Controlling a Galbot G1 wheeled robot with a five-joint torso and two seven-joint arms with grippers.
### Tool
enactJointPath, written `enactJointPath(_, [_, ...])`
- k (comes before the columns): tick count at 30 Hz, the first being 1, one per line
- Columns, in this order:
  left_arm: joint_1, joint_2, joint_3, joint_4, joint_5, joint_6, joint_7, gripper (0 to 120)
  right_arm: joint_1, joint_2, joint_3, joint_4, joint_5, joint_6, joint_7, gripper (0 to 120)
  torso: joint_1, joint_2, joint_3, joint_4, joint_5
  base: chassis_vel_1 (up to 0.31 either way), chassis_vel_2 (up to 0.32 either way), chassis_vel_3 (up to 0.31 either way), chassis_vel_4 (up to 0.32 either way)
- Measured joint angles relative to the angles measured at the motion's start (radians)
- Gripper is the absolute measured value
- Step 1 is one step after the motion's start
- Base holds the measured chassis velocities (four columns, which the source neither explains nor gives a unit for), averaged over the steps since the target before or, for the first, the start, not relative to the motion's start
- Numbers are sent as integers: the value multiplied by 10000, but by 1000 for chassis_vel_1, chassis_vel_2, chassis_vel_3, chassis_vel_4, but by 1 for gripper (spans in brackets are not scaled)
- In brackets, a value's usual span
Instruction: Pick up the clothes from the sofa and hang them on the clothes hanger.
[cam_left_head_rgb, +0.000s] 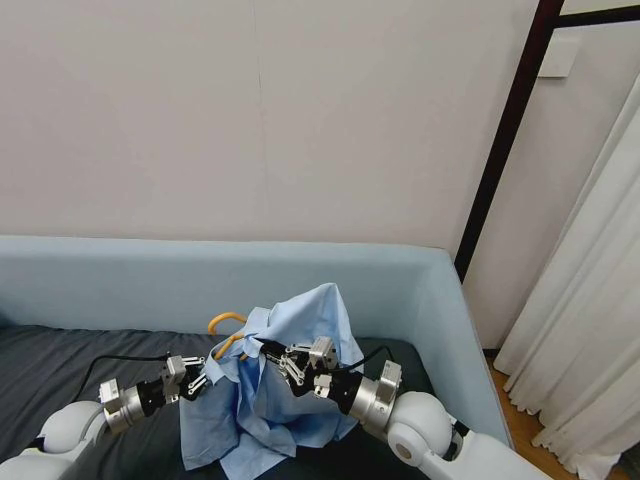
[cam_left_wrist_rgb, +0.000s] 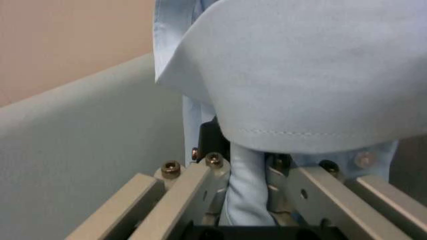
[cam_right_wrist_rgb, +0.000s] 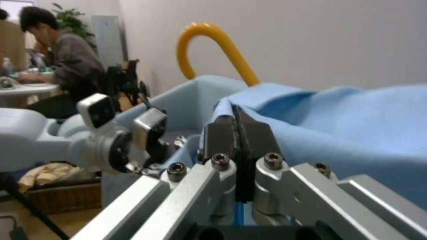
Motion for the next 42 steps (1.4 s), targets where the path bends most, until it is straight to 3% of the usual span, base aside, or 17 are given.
enactJointPath(5, [183,230,-177,-251,-202,-3,100,1,-139,18,138,-182,-197,6,-58,0,0,0,0,2,-1,0,0,0,0])
enactJointPath(15, [321,734,-361,-620,-538,-14,175,1,-559,-218,671,-922,-1063,314,-1711,0,0,0,0,1,-2,0,0,0,0])
enactJointPath(25, [496,835,-453,-1056,-604,25,169,1,-782,35,491,-1336,-1270,463,-1840,0,0,0,0,0,-2,0,0,0,0])
enactJointPath(42, [375,1285,-421,-1064,-840,60,228,1,-668,361,108,-2055,-1570,617,-2161,0,0,0,0,1,-1,0,0,0,0])
